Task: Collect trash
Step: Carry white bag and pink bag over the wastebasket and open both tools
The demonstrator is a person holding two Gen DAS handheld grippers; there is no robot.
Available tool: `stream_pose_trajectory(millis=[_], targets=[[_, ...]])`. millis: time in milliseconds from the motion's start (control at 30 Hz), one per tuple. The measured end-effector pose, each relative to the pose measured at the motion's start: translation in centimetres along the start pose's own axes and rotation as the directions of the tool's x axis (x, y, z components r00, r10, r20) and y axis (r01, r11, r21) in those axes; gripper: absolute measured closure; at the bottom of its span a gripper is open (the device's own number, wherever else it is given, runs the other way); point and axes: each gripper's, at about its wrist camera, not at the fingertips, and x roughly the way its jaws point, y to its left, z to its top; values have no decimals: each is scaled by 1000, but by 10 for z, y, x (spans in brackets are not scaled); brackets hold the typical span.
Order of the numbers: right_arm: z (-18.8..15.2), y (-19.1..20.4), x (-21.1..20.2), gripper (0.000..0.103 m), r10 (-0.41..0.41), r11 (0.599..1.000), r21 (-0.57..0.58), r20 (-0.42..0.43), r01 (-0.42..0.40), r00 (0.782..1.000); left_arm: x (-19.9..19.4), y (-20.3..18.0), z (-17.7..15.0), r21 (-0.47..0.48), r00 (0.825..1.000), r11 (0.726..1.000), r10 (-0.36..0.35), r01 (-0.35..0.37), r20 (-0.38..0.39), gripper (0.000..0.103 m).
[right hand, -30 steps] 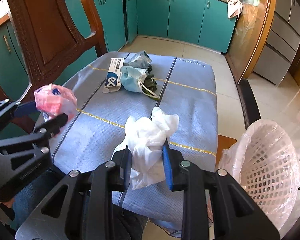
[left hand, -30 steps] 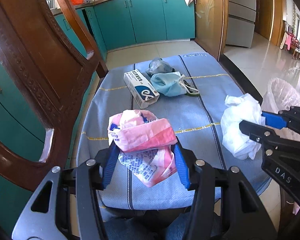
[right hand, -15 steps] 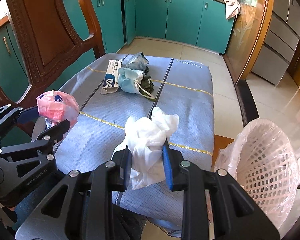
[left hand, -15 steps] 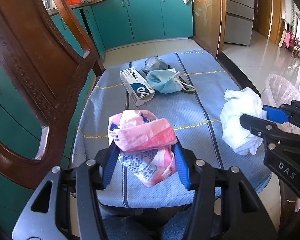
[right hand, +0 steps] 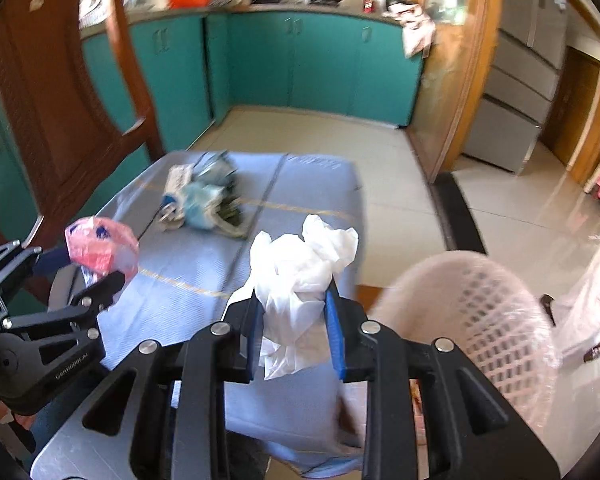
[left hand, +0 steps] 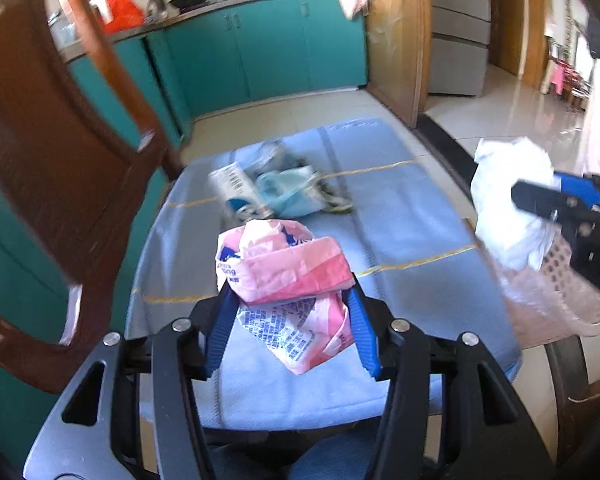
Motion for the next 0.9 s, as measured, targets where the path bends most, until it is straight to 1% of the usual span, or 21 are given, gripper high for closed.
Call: stream_pose_trajectory(millis=[133,233,367,533,633,700,733,800,833,900], targets=[[-1,-35,-19,75,-52,998,47,26,51,998,-7,-30,12,34,998,997,-64,64,22,50],[-5,-63,-29,75,-96,992,89,35,93,995,-14,-58,22,71,993,991,-113,110,38,50],[-15,-100,-41,75,-150,978,152,34,143,988,-23,-97,37,124,979,975,-194,186,56,50],[-32,-138,-50,75,-203,956,217,11,196,979,-22,-140,46,176,963,950,-269,258,38,50],[-44,-150,-47,75,-229,948,222,-19,228,973,-14,-167,45,205,946,926,-323,316,1,50],[-52,-155,-43,75,-239,943,228,-43,242,970,-2,-188,42,235,930,900,-364,366,-54,50],[-57,-160,-40,75,-243,939,237,-56,250,968,3,-195,41,243,924,892,-374,381,-76,50],[-63,-168,-37,75,-247,933,251,-73,258,966,14,-215,37,271,906,864,-405,424,-126,50],[-66,-171,-35,75,-250,930,258,-81,263,965,16,-223,37,282,900,854,-416,436,-131,49],[-71,-178,-33,75,-257,923,272,-94,273,962,18,-231,38,295,893,843,-433,450,-126,47]])
